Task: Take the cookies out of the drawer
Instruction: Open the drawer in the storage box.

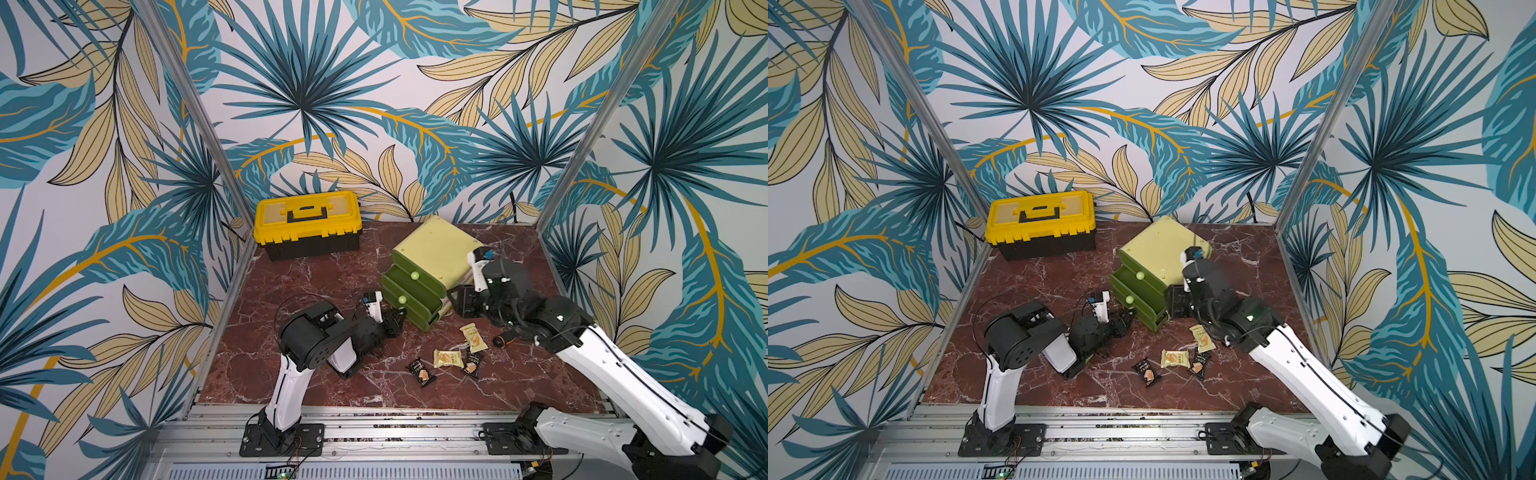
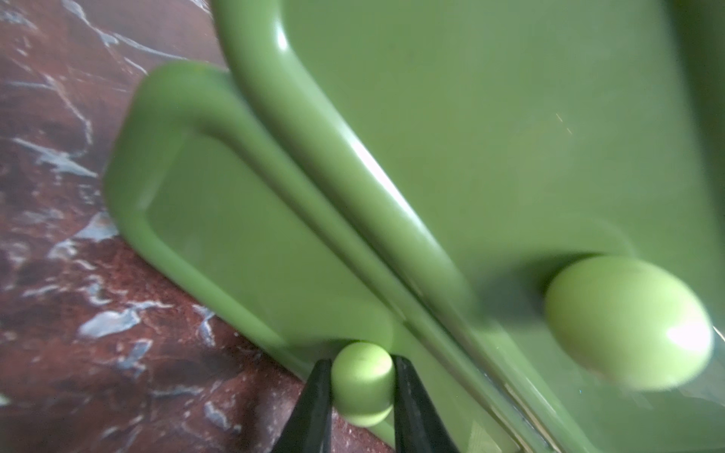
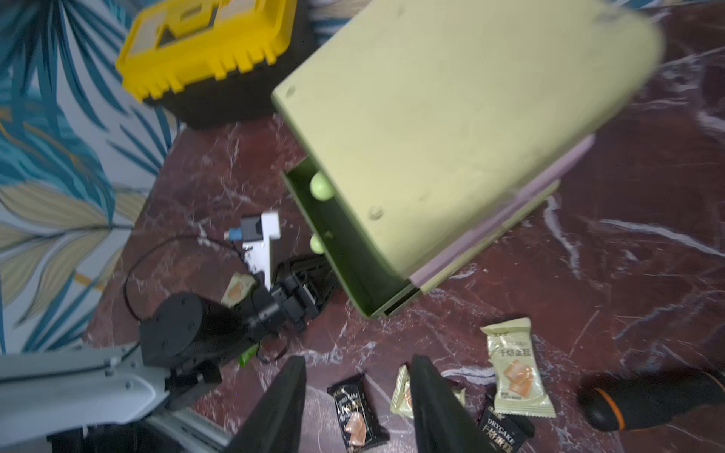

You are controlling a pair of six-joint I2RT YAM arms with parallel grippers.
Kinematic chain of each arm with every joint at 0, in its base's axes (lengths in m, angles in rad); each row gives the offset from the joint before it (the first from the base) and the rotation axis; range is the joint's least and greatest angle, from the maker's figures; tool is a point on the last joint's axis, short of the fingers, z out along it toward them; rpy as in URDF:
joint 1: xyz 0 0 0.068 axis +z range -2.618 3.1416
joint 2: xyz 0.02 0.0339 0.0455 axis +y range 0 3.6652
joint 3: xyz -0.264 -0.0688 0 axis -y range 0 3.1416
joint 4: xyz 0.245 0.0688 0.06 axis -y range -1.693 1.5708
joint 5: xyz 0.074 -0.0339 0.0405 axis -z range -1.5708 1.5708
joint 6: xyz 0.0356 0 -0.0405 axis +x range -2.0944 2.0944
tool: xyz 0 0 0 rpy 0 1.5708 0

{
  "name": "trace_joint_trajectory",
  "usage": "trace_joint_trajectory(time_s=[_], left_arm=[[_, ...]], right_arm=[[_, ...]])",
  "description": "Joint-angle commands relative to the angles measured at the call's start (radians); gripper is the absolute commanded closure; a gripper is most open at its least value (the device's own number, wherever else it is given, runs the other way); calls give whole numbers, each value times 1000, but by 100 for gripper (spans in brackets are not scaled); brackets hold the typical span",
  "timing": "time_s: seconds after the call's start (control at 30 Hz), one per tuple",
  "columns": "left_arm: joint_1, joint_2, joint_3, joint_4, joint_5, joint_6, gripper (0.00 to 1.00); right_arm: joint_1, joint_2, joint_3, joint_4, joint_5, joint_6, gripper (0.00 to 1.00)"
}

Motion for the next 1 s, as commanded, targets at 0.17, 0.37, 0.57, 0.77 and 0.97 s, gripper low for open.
trace_joint_trajectory(time_s=[0.17, 0.37, 0.57, 0.77, 0.97], left_arm=[[-4, 0, 11, 28, -26, 13, 84], [-3, -12, 2, 12, -23, 24, 84], [-4, -20, -9, 7, -22, 25, 84], [-3, -21, -14, 8, -21, 24, 84], [-4, -28, -26, 7, -23, 24, 84]], right_arm=[[178, 211, -60, 105, 100, -67, 54], [181, 330, -56, 177, 180, -57, 55], [152, 421, -49, 205, 244, -29, 53], [120, 453, -43, 237, 307, -10, 53], [90, 461, -46, 260, 320, -23, 52]])
